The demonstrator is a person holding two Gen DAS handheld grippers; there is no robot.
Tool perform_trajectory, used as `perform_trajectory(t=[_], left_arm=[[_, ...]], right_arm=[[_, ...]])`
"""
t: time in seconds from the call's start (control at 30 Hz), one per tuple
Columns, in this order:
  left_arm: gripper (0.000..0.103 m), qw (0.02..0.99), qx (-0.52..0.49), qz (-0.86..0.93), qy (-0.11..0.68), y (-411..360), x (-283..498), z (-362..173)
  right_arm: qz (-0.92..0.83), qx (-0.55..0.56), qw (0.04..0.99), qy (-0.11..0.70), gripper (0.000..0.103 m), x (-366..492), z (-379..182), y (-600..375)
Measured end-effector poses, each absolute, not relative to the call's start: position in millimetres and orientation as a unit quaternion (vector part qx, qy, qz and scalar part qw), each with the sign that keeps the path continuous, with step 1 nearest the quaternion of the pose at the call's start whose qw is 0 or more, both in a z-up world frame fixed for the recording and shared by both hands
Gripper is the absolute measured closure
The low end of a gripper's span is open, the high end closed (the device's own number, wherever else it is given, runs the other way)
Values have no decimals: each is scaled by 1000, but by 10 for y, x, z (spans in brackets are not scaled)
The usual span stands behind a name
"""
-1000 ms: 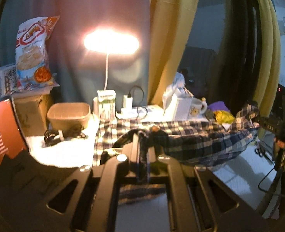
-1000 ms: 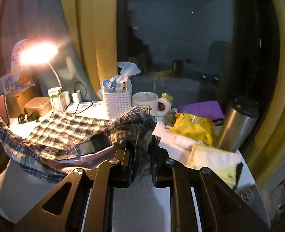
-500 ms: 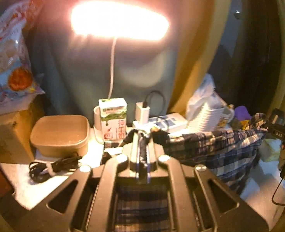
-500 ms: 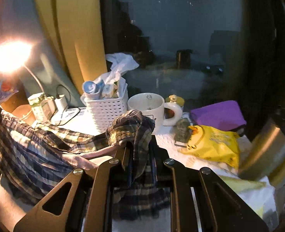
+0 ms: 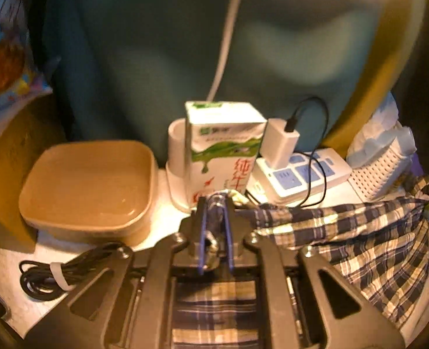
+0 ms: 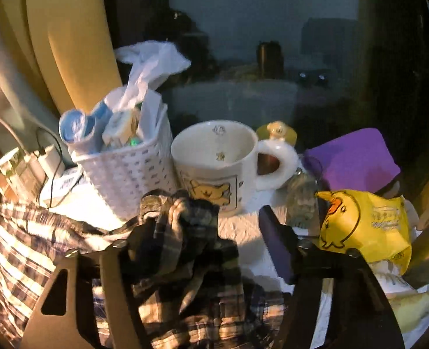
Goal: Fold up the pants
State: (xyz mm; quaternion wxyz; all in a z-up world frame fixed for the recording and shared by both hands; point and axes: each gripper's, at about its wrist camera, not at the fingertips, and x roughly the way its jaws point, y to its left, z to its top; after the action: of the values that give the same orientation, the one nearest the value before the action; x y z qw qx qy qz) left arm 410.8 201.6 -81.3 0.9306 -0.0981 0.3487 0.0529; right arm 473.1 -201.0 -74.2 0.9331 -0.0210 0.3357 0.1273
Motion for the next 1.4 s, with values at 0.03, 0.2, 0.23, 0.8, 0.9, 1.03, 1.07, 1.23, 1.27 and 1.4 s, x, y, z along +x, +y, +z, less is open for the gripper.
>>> perform_trajectory(t=[0.03, 0.2, 0.23, 0.8, 0.9, 1.03, 1.07, 1.23, 1.27, 1.4], left_arm=[[88, 930, -106, 49, 349, 2047, 4092, -805], [85, 941, -109, 44, 318, 2122, 3942, -557], [84, 942, -111, 46, 313, 2150, 3928, -497], [78, 911, -67, -38, 405, 1461, 3687, -1003], [78, 901, -54, -41, 429, 1367, 3770, -1202], [78, 897, -54, -27, 437, 1379, 3927, -1249], [78, 898, -56, -23, 437, 1397, 3966, -1240], [78, 890, -64, 13, 452, 1529, 4065, -1263], [78, 889, -60, 15, 455, 1547, 4065, -1278], [78, 887, -56, 21, 458, 1566, 4022, -1259]], right_arm=[[127, -24, 934, 333, 30, 4707, -718, -2031], [112, -28, 937, 329, 30, 4611, -677, -2151], [110, -22, 937, 330, 30, 4598, -675, -2189], [156, -20, 937, 311, 25, 4357, -162, -2264], [180, -9, 913, 365, 24, 4473, -368, -2325], [151, 1, 904, 399, 24, 4602, -639, -2473], [150, 9, 906, 395, 24, 4602, -633, -2522], [186, 24, 905, 381, 24, 4598, -474, -2587], [204, 30, 903, 377, 24, 4582, -426, -2602], [283, 93, 876, 379, 24, 4537, -316, -2689]])
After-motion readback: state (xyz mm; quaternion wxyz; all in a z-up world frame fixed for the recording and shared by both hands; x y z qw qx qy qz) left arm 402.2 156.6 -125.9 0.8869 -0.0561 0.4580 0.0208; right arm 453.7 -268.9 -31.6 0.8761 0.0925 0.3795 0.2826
